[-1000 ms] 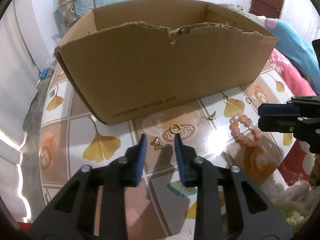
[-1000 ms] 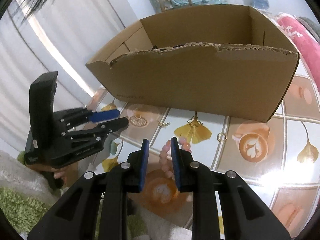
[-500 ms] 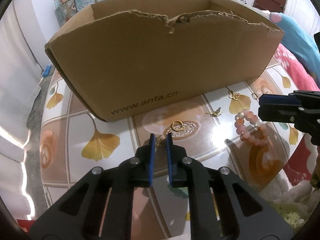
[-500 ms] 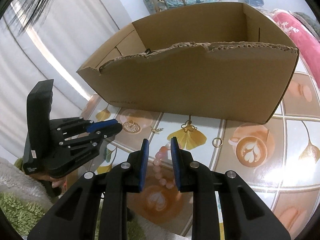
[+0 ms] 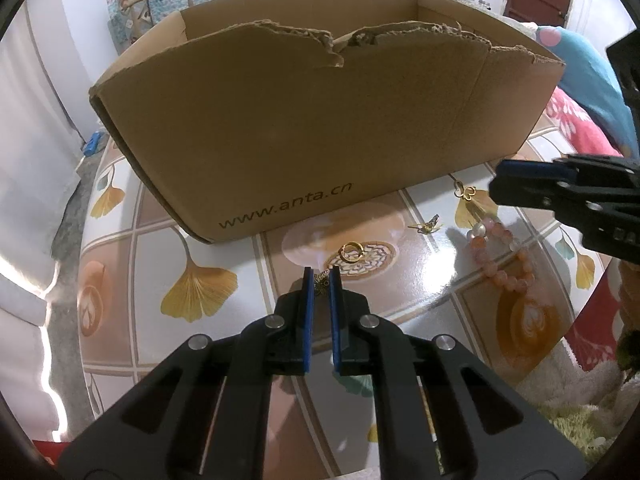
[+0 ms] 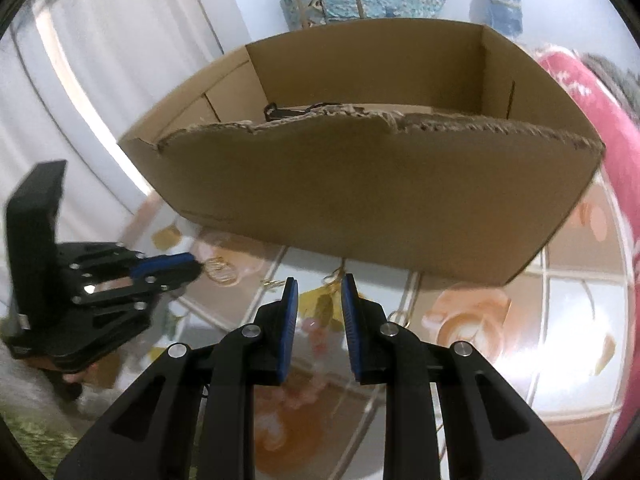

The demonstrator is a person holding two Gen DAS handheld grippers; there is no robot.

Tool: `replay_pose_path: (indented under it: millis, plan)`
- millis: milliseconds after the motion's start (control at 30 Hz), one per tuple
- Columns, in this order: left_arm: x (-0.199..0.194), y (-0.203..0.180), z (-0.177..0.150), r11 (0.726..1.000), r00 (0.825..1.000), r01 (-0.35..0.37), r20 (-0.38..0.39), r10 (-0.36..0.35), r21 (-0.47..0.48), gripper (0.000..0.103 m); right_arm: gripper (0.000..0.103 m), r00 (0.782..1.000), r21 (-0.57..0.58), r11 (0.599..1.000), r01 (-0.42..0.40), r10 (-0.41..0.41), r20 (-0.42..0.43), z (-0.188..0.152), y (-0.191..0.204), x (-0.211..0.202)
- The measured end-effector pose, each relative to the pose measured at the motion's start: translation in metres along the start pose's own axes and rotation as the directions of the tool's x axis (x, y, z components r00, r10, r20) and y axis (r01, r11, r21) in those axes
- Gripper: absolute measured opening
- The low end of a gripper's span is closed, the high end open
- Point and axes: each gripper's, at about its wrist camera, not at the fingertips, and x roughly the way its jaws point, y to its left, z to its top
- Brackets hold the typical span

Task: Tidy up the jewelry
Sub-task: 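Close the left gripper on the gold ring earring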

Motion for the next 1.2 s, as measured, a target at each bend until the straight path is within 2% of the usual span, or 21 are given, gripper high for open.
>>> replay_pose_path:
  millis: [767,833,867,1200]
  plan:
    - [0.001,0.002,0.001,1.0,1.0,0.006,-0.002,-0.006,0.008,0.007,0.022,0.994,-0.239,0.97,0.03,-0.054,-0.094,0.012,0.015,0.039]
    - [0.001,0.002,0.001,1.0,1.0,0.006,-0.002,-0.006,0.009,0.007,0.019,0.994,-0.24,0.971,0.025,-0.05,-0.099,0.013,0.018,0.041]
    - [0.001,0.002,0.0,1.0,1.0,0.006,-0.002,-0.006,0.009,0.007,0.014,0.994,-0.239,0.971,0.018,-0.043,-0.102,0.012,0.018,0.041]
    - [0.0,0.002,0.0,1.0,1.0,0.006,0.0,-0.006,0.011,0.007,0.012,0.995,-0.192,0.981,-0.01,-0.008,-0.095,0.009,0.008,0.033]
